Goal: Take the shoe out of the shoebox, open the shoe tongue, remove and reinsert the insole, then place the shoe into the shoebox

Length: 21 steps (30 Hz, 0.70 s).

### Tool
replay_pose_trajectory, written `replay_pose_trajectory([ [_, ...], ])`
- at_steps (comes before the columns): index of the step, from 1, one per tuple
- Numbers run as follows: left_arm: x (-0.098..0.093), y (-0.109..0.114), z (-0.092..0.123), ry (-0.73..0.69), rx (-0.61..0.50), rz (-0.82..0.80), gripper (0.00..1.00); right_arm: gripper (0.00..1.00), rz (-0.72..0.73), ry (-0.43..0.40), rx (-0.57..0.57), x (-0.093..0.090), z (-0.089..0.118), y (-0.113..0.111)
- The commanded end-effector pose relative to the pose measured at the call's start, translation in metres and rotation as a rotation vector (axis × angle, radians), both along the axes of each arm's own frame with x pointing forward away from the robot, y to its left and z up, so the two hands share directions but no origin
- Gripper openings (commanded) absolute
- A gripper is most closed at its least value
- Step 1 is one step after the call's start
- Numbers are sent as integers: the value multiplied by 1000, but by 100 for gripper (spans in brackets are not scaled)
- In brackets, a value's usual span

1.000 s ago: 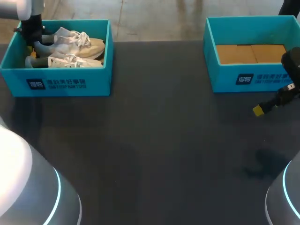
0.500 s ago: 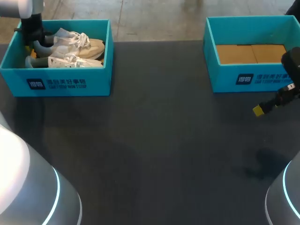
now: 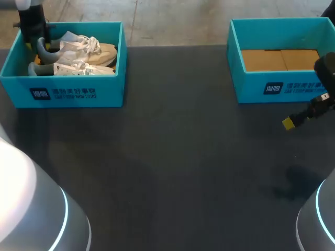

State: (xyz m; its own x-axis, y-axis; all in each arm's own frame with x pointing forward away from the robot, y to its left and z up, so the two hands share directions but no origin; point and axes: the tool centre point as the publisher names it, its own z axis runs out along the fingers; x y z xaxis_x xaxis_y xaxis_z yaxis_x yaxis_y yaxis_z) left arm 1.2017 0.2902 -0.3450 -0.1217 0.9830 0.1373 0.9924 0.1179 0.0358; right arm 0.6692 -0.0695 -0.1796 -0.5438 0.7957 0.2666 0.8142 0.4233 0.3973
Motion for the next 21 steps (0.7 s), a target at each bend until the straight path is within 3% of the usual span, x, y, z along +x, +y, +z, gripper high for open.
replay_pose_trajectory([
  [1, -15, 0, 22, -21, -14, -17, 55, 100, -2, 0, -1, 0, -1, 1],
  [8, -25, -5, 47, -37, -50, -40, 60, 100, -2, 0, -1, 0, -1, 1],
  [21, -57, -10, 81, -41, -65, -92, 51, 100, -2, 0, -1, 0, -1, 1],
])
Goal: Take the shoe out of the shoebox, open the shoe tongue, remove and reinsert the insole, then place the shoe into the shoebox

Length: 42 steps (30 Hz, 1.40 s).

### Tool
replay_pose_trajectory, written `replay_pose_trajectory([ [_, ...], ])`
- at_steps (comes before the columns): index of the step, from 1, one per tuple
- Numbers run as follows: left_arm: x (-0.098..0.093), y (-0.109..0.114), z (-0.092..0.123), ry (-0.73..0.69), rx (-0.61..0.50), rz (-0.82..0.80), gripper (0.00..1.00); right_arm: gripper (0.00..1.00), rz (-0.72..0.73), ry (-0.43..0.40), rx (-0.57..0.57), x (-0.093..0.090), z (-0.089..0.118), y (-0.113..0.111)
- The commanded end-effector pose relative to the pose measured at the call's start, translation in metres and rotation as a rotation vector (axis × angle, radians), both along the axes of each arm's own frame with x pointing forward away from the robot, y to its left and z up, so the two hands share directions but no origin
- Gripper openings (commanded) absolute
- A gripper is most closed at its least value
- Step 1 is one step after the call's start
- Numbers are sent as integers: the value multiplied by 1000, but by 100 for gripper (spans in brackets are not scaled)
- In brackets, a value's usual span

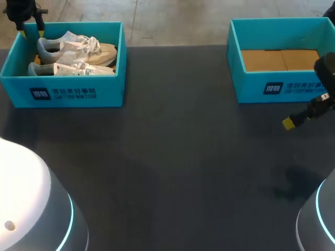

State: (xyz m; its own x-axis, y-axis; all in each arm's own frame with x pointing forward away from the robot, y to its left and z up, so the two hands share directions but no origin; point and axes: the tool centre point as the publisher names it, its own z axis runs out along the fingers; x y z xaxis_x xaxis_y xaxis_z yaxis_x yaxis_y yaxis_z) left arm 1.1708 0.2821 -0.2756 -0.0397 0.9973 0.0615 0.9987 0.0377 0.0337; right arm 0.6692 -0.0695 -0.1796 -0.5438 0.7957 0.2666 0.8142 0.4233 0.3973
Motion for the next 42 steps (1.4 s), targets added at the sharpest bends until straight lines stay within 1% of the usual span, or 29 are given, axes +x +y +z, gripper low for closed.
replay_pose_trajectory([
  [1, -29, -2, 13, -36, 9, -14, 51, 100, -2, 0, -1, 0, -1, 1],
  [4, -35, -2, 18, -33, 7, -16, 53, 100, -2, 0, -1, 0, -1, 1],
  [6, -39, -2, 20, -23, 13, -15, 49, 100, -2, 0, -1, 0, -1, 1],
  [8, -41, -1, 23, -22, 19, -21, 43, 100, -2, 0, -1, 0, -1, 1],
  [10, -41, -1, 23, -22, 19, -21, 40, 100, -2, 0, -1, 0, -1, 1],
  [17, -41, -1, 23, -22, 19, -21, 45, 100, -2, 0, -1, 0, -1, 1],
  [19, -41, -1, 23, -22, 19, -21, 49, 100, -2, 0, -1, 0, -1, 1],
  [21, -41, -1, 23, -22, 19, -21, 49, 100, -2, 0, -1, 0, -1, 1],
  [24, -41, -1, 23, -22, 19, -21, 45, 100, -2, 0, -1, 0, -1, 1],
  [26, -41, -1, 23, -22, 19, -21, 44, 100, -2, 0, -1, 0, -1, 1],
  [28, -41, -1, 23, -22, 19, -21, 46, 100, -2, 0, -1, 0, -1, 1],
  [37, -41, -1, 23, -22, 19, -21, 49, 100, -2, 0, -1, 0, -1, 1],
  [41, -41, -1, 23, -22, 19, -21, 48, 100, -2, 0, -1, 0, -1, 1],
  [42, -45, -2, 24, -22, 18, -23, 47, 100, -2, 0, -1, 0, -1, 1],
])
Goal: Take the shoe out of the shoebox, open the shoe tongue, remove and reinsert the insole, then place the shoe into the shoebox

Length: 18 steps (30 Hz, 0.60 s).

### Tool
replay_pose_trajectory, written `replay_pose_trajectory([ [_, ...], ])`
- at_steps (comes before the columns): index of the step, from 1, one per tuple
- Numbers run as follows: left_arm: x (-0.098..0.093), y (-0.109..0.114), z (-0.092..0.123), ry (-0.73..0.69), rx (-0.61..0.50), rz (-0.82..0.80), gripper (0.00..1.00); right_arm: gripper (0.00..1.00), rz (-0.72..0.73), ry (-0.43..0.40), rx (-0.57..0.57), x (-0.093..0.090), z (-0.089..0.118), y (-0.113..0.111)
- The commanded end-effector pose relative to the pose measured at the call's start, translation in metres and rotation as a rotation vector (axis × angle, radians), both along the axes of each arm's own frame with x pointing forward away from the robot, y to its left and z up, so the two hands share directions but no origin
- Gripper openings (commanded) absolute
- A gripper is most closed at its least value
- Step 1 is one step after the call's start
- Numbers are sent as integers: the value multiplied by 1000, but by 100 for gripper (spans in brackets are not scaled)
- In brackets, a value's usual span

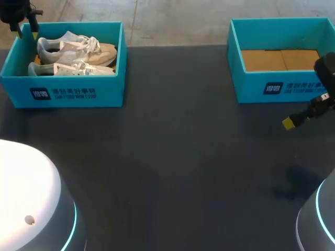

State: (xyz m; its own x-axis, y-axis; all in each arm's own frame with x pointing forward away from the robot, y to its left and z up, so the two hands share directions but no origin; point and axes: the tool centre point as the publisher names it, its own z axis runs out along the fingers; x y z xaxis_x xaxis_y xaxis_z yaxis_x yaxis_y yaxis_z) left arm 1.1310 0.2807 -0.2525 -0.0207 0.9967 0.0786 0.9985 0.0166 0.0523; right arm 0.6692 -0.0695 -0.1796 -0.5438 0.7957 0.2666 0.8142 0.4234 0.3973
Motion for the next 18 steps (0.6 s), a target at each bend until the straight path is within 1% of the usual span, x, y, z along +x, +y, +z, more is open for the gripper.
replay_pose_trajectory([
  [1, -9, -1, 1, -5, -3, -8, 45, 100, -2, 0, -1, 0, -1, 1],
  [8, -31, -1, 1, -8, -10, -25, 51, 100, -2, 0, -1, 0, -1, 1],
  [14, -51, -1, -3, -6, -23, -41, 52, 100, -2, 0, -1, 0, -1, 1],
  [18, -60, -3, -9, -6, -15, -48, 55, 100, -2, 0, -1, 0, -1, 1],
])
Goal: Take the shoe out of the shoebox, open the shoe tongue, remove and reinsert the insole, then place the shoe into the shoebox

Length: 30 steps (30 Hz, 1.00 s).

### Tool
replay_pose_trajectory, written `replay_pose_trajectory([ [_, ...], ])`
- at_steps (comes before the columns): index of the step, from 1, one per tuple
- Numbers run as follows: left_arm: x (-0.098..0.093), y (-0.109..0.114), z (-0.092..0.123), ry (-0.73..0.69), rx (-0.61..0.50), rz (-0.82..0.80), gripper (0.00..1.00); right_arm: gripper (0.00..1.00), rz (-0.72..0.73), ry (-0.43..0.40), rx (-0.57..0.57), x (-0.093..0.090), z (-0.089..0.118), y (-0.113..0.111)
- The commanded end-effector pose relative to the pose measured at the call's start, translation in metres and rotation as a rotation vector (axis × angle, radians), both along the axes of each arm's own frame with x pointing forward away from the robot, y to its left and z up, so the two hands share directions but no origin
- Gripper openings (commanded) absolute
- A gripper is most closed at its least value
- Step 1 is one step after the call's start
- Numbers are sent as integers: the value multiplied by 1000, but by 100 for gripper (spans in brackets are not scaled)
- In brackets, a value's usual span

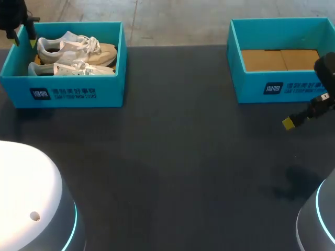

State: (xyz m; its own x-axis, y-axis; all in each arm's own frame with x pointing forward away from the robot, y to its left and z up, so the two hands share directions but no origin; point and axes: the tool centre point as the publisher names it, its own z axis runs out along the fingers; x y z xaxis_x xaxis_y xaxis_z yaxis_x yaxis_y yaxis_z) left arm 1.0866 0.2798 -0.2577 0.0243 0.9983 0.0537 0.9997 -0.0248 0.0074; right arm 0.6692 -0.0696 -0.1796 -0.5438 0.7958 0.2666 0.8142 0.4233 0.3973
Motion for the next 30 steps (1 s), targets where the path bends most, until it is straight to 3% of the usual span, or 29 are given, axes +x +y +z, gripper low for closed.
replay_pose_trajectory([
  [1, -17, -2, -5, -49, 9, -8, 56, 100, -2, 0, -1, 0, -1, 1],
  [10, -27, -3, -25, -17, 14, -23, 61, 100, -2, 0, -1, 0, -1, 1],
  [21, -33, -5, -45, 1, 11, -41, 77, 100, -2, 0, -1, 0, -1, 1],
  [25, -32, -6, -53, 16, 11, -41, 75, 100, -2, 0, -1, 0, -1, 1],
  [28, -32, -7, -60, 21, 7, -47, 63, 100, -2, 0, -1, 0, -1, 1],
  [30, -32, -7, -65, 23, 5, -55, 65, 100, -2, 0, -1, 0, -1, 1],
])
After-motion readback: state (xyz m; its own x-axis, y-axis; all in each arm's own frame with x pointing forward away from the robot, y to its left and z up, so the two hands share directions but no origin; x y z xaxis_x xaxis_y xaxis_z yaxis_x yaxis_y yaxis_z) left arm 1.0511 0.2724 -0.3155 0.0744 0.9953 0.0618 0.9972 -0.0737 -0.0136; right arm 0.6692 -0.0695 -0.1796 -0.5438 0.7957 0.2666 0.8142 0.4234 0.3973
